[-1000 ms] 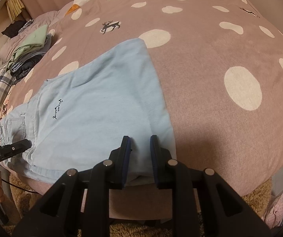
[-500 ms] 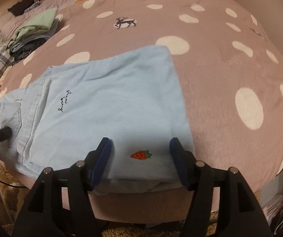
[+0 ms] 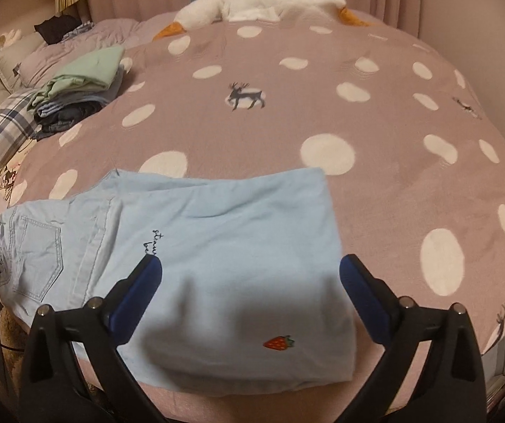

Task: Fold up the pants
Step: 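Release the jeans with the left gripper and move to the waistband, then grasp the elastic waistband with the left gripper and lift it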

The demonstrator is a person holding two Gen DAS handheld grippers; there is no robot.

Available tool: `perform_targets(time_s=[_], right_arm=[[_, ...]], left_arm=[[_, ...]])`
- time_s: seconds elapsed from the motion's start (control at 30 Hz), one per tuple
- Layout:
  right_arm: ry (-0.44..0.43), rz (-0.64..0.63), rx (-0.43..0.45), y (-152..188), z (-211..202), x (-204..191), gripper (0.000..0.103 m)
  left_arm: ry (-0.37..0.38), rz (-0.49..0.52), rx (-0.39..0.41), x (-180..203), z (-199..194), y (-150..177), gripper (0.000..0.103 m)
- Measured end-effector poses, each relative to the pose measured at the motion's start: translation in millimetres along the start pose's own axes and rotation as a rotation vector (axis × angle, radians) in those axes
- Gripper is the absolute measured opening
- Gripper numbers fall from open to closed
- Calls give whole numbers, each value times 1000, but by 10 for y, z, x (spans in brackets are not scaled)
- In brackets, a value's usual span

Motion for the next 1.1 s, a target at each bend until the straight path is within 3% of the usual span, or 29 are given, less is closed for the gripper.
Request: perform_targets(time_s=[0.13,0.33,0.53,0.7,0.77,0.87,0.93,1.0,1.1], right_arm=[[-29,-20,-13,-5,61,-167,101],[-40,-22,-48,78,142,-244,101],[-22,-12,-55,152,140,-189,101],[-46,57,-69,172,177,-161,101],[-53,69,-65,186,167,-163,101],[-54,81,-70,209,181,-146,101],[-60,96,-73,217,186,-131,101],[-66,110,-66,223,161,-106,101],[-60,125,-59,242,136,-26,101]], left_arm=[[-46,-68,11,-242,23,-4,86],[-26,-134,-63,-413,224,168,86],[125,-187,-87,-349,188,282,86],[191,-283,-65,-354,230,225,84],[207,-324,-47,-385,217,198,58],[278,-373,-46,-366,286,176,35],[289,-356,-32,-278,275,144,27],[277,-307,4,-138,159,80,26],[337,-204,89,247,-183,-97,26]])
Point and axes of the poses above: each gripper's, at about its wrist camera, not at the fingertips, and z roughly the way its jaws point, x to its right, y to its underside, the point moved 9 cm from there along z, roughly the way its jaws point, and after that the axes turned 10 degrees about -z, right-handed, at the moved point
